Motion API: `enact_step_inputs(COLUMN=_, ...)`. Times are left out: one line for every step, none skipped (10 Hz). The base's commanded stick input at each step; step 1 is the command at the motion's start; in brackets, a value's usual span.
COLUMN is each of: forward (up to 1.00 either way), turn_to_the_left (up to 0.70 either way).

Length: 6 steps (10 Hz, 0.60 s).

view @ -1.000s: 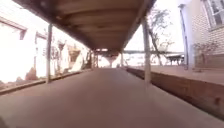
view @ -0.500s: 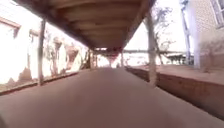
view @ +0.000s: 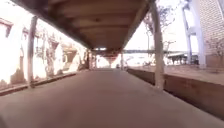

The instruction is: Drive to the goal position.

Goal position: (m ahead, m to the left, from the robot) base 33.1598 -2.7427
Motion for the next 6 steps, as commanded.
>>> enact_step_inputs(forward=0.85, turn_to_the_left=0.00)
enact_step_inputs(forward=0.85, turn_to_the_left=0.00)
enact_step_inputs(forward=0.85, turn_to_the_left=0.00)
enact_step_inputs(forward=0.85, turn_to_the_left=0.00)
enact_step_inputs(forward=0.85, turn_to_the_left=0.00)
enact_step_inputs(forward=0.85, turn_to_the_left=0.00)
